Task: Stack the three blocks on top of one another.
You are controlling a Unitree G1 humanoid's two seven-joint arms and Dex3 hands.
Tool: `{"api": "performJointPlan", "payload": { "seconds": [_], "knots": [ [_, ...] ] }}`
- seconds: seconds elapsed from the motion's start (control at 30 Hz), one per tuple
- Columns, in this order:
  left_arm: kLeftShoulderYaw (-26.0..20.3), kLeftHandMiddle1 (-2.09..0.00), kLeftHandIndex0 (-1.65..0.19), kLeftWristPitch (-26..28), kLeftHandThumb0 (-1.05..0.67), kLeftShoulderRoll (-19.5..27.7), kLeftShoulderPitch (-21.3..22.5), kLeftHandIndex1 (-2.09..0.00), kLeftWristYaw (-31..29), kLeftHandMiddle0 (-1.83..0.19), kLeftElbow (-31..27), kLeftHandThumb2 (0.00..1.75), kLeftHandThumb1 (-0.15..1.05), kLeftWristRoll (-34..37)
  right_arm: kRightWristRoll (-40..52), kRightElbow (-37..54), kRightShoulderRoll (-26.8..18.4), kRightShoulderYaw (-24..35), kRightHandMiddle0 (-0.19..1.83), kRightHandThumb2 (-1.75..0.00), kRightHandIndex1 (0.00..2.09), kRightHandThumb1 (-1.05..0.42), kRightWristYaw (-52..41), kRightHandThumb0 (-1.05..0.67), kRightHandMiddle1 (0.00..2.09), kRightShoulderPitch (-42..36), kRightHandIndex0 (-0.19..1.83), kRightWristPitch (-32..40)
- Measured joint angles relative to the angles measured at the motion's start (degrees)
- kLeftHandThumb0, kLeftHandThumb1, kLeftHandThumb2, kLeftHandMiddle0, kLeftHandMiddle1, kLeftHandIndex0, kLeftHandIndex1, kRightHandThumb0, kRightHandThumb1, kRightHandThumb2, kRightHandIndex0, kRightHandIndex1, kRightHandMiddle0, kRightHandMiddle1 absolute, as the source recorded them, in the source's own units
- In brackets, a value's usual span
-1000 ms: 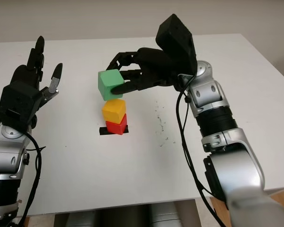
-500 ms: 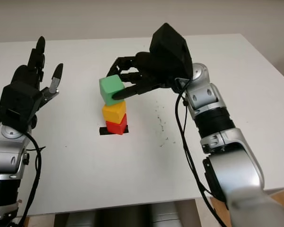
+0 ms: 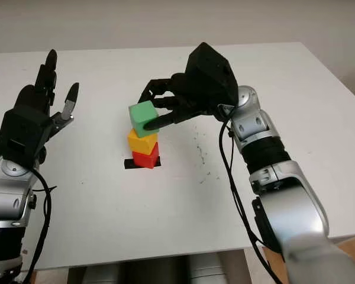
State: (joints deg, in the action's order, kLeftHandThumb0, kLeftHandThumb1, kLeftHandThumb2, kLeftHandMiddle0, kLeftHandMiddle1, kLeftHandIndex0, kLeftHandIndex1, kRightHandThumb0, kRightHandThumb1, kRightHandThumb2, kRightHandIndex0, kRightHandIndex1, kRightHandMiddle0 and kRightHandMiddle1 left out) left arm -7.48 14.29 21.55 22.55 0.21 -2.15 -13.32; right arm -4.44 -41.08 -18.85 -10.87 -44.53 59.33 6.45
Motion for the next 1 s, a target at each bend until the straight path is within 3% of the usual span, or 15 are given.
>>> {"api": "performJointPlan", "payload": {
  "seconds": [0.73, 0.9, 1.0],
  "knots": [
    [0.04, -0.05, 0.07, 0.60, -0.60, -0.01, -0.01, -0.05, -0.06, 0.02, -0.37, 0.60, 1.05, 0.06, -1.30, -0.36, 0.28, -0.38, 0.23, -0.05, 0.07, -1.00, 0.05, -0.49, 1.74, 0.02, 0.24, -2.13],
    [0.02, -0.06, 0.07, 0.65, -0.60, -0.01, -0.01, -0.06, -0.10, 0.01, -0.48, 0.60, 1.05, 0.27, -2.94, -0.28, 0.25, -0.71, 0.03, -0.05, 0.02, -0.95, 0.64, -0.63, 1.02, 0.01, 0.03, -2.11],
    [0.04, -0.06, 0.06, 0.68, -0.60, -0.01, -0.01, -0.06, -0.09, 0.01, -0.73, 0.60, 1.05, 0.17, -3.33, 0.87, 0.21, -0.74, 0.00, -0.05, 0.04, -0.94, 0.59, -0.65, 0.82, -0.01, -0.01, -1.13]
  ]
}}
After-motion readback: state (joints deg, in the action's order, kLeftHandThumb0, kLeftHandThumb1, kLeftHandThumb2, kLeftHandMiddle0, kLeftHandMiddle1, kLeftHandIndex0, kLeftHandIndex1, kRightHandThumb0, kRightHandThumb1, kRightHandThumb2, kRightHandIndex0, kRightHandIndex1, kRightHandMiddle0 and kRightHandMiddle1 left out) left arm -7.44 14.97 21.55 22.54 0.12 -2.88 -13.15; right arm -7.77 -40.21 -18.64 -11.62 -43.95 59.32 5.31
